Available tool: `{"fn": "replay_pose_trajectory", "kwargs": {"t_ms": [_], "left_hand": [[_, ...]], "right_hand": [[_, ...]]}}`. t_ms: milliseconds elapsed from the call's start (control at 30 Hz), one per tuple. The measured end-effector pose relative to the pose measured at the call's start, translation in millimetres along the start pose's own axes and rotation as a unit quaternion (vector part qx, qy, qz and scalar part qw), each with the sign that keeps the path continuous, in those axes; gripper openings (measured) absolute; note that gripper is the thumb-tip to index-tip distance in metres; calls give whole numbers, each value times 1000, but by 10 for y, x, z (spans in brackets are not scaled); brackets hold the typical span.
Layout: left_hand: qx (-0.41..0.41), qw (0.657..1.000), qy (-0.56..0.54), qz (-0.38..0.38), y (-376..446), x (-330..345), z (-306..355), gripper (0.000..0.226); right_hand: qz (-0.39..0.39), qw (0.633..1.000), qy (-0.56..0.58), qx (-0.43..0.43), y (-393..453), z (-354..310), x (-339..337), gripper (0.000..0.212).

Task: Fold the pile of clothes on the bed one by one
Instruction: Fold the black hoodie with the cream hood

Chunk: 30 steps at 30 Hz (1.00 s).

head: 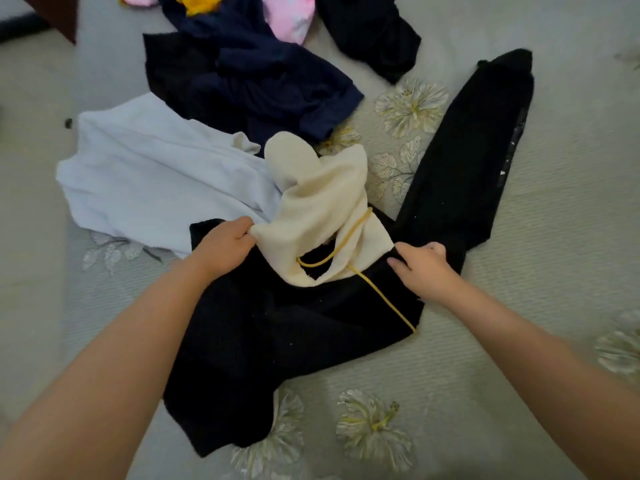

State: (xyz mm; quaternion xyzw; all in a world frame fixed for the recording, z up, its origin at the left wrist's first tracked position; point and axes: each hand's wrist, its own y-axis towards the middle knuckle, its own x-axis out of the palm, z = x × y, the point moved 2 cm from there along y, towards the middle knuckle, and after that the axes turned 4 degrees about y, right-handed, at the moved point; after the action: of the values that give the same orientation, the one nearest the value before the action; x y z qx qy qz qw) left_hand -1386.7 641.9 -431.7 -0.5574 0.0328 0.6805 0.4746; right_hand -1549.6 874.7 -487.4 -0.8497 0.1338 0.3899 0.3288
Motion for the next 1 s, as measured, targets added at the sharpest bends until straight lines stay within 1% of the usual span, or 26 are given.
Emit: {"fn": "replay_pose_trajectory", "kwargs": {"t_ms": [33,100,167,200,267,333,367,433,500,567,633,700,767,800,867,900,933,1000], "left_hand": [[-12,999,-42,20,-81,-105,50,28],[-17,992,-111,58,-230,-345,207,21],[-3,987,-140,83,-356,-612,428,17],[7,984,-152,90,-414,-754,549,17],[22,979,-177,98,-531,-1048,833,20],[36,977,-176,115,-638,-1347,1158,29],[39,978,-161,130,-668,-1483,1312,33],[53,965,-166,195,-804,-1791,1635,31],[83,936,-199,278,-1027,-2114,1951,21],[122,907,-186,358,-1283,-2439,2238,19],[151,881,-160,419,-1535,-2739,2479,14],[178,854,-135,469,-1789,-3001,2707,13],[192,835,-109,504,-1985,-3172,2904,13],[197,828,-102,516,-2061,-3231,2996,13],[205,815,-101,532,-2168,-3281,3134,13],[211,810,-99,538,-2207,-3285,3194,13],[216,808,-94,540,-2236,-3269,3247,13],[230,799,-89,548,-2282,-3222,3347,12]], "right_hand": [[19,1000,9,-7,-38,-29,-128,28],[66,997,21,-30,-131,-89,-466,23],[104,993,10,-59,-223,-168,-892,17],[127,989,-16,-71,-276,-219,-1130,19],[175,979,-73,-75,-410,-338,-1642,31],[209,972,-94,-58,-607,-463,-2170,39],[215,971,-90,-44,-685,-514,-2404,39],[244,965,-89,-37,-910,-614,-2925,34],[288,951,-101,-48,-1198,-704,-3451,32],[343,931,-106,-62,-1535,-756,-3938,37],[383,917,-88,-69,-1898,-787,-4345,42],[394,914,-44,-87,-2256,-828,-4691,39],[382,917,-16,-114,-2539,-856,-4956,31],[369,921,-20,-121,-2649,-855,-5048,27],[334,934,-63,-114,-2778,-822,-5133,34],[321,938,-71,-112,-2806,-790,-5144,33],[316,940,-57,-118,-2837,-752,-5131,26],[322,934,13,-156,-2894,-662,-5100,13]]}}
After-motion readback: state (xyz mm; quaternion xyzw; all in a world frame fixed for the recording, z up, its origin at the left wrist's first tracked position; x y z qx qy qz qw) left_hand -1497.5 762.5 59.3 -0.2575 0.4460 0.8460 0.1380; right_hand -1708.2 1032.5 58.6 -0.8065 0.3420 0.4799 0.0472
